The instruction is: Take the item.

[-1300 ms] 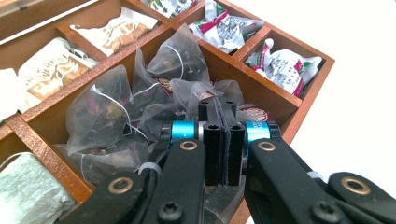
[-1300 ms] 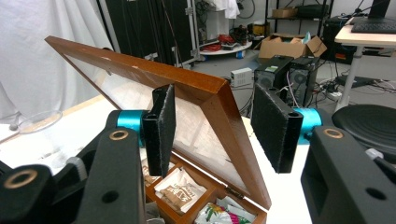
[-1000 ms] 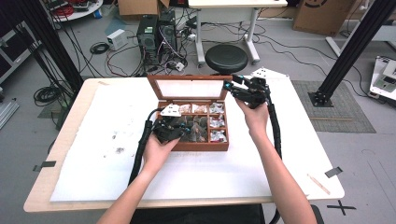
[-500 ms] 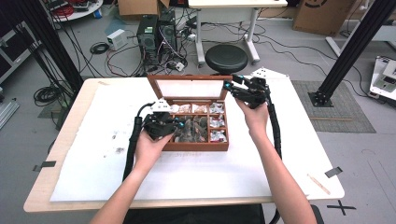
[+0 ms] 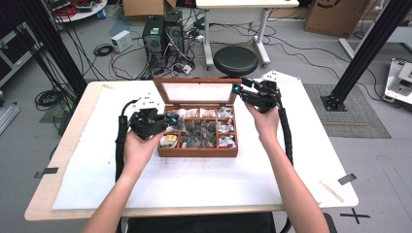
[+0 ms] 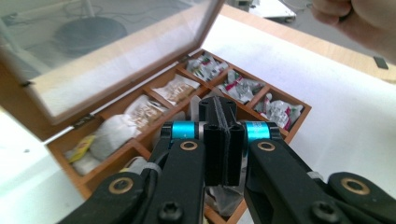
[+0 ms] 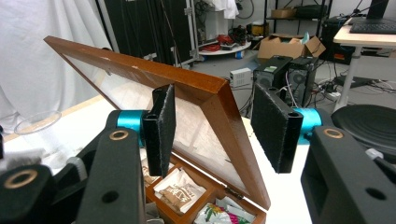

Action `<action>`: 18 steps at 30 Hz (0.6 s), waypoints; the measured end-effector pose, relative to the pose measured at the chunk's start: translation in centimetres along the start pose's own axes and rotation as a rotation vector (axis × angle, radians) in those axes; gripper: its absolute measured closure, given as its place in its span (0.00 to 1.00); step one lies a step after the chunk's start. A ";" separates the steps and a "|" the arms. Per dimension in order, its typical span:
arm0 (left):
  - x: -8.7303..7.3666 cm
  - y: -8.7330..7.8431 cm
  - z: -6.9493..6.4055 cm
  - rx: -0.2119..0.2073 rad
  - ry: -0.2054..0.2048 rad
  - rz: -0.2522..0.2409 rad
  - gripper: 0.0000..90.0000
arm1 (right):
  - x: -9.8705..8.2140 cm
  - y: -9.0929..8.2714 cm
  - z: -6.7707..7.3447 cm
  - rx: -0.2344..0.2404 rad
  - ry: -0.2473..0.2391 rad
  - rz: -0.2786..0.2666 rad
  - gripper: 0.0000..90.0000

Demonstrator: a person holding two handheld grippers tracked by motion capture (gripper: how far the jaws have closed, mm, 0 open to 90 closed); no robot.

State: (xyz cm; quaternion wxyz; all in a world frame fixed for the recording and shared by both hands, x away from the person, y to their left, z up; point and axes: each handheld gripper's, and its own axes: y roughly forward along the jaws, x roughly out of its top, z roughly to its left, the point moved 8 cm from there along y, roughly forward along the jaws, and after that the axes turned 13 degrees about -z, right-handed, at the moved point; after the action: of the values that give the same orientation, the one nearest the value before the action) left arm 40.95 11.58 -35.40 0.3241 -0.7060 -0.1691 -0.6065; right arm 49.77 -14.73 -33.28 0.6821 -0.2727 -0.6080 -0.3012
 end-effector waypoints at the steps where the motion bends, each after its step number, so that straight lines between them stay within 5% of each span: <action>1: 0.1 -0.2 0.2 0.004 -0.001 -0.002 0.99 | 0.0 0.0 0.0 0.000 0.000 0.000 0.57; 18: 1.4 -6.1 5.4 0.149 -0.032 -0.067 0.99 | 0.0 0.0 0.0 -0.001 0.001 0.000 0.57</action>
State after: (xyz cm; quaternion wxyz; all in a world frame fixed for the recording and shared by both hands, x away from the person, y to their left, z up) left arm 41.41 19.46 -32.78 0.3524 -0.6835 -0.2426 -0.5915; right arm 49.78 -14.72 -33.28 0.6823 -0.2727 -0.6074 -0.3019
